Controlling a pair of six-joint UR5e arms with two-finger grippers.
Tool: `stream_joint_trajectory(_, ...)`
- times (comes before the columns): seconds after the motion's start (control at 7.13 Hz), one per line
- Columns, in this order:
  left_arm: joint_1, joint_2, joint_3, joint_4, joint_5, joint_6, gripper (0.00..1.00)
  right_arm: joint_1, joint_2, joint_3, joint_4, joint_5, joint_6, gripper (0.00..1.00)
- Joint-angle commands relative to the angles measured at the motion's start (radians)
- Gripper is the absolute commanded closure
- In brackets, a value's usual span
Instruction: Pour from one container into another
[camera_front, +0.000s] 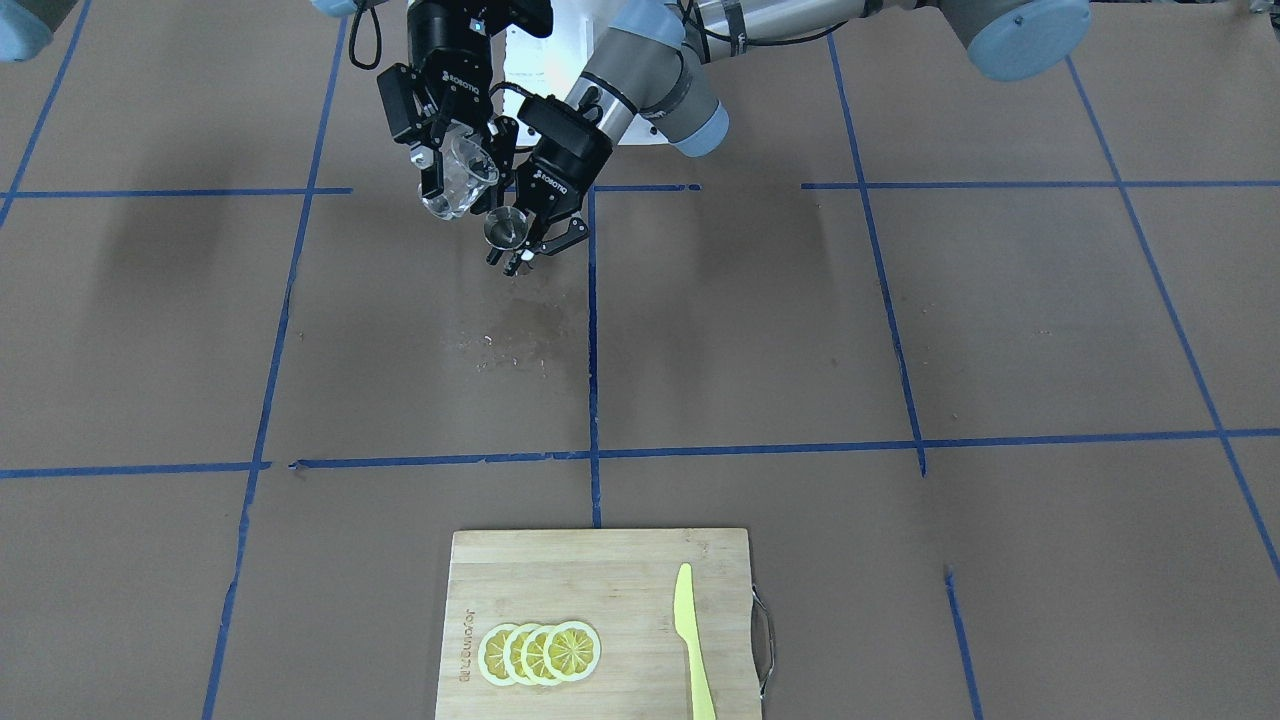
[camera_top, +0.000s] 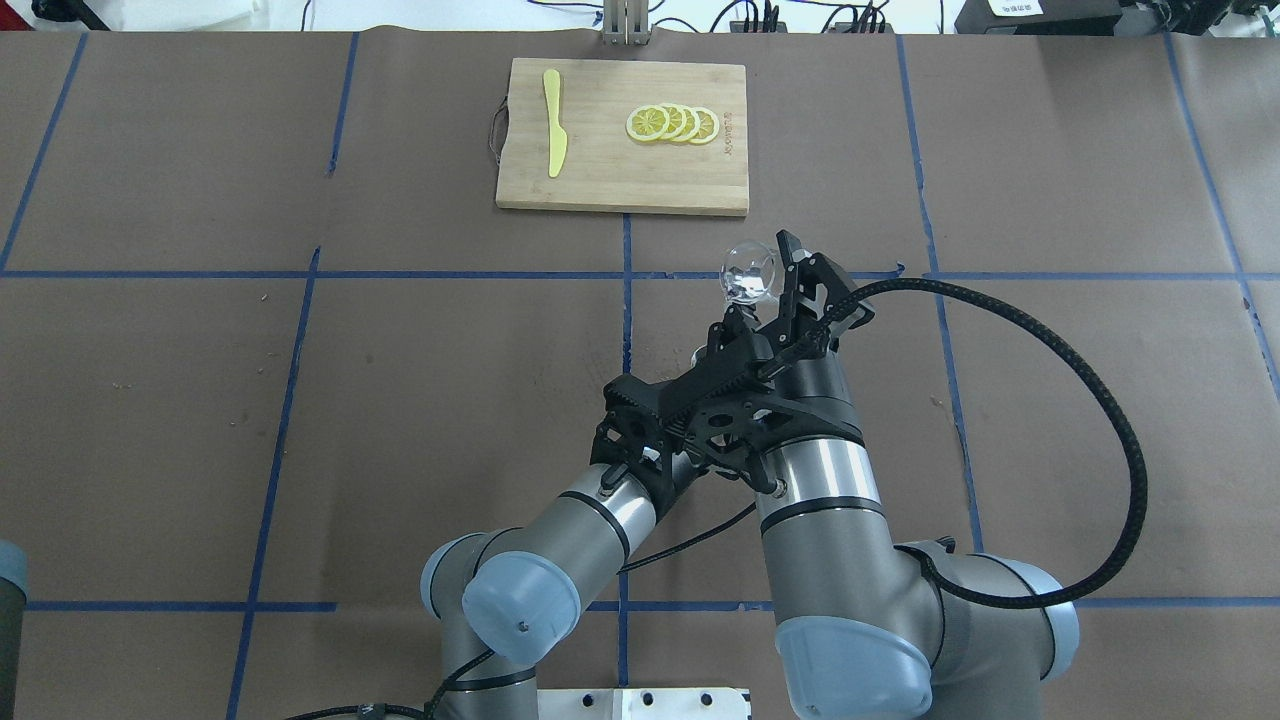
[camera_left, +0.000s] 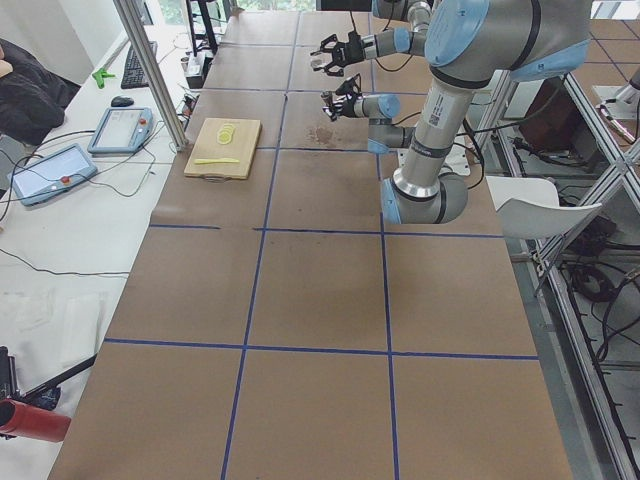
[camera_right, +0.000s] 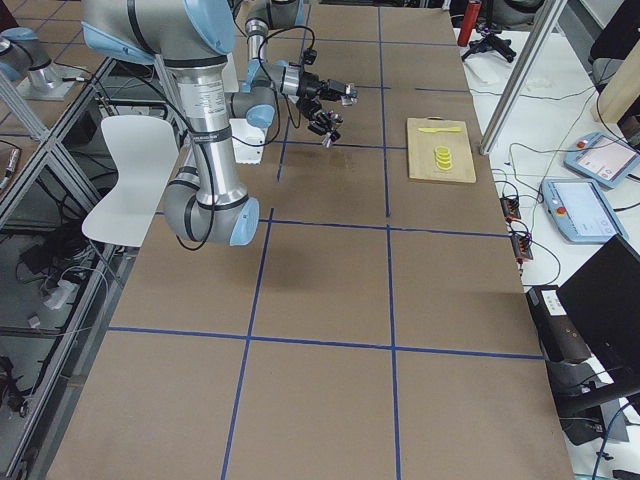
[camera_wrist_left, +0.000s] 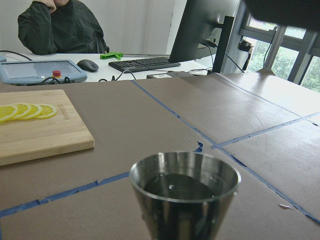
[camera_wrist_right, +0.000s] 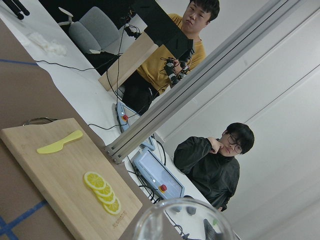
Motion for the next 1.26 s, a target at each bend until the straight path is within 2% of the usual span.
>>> stream_joint_trajectory(0.0,-0.001,0.017,-0.022,-0.011,0.001,0.000,1.00,0.028,-0.011,0.005,0.000,0.000,0.108,1.00)
stream_joint_trajectory(0.56,-0.007,0.052,-0.089,-0.012,0.008,-0.006,1.00,0.094,-0.068,0.005,-0.001,0.009,0.283,1.00)
stream_joint_trajectory(0.7,-0.017,0.085,-0.120,-0.012,0.011,-0.012,1.00,0.119,-0.103,0.006,-0.001,0.050,0.295,1.00)
stream_joint_trajectory(0.98,-0.038,0.148,-0.172,-0.012,0.097,-0.064,1.00,0.193,-0.178,0.029,0.000,0.236,0.517,1.00)
stream_joint_trajectory(1.12,-0.046,0.176,-0.186,-0.012,0.152,-0.131,1.00,0.209,-0.200,0.029,-0.001,0.268,0.544,1.00)
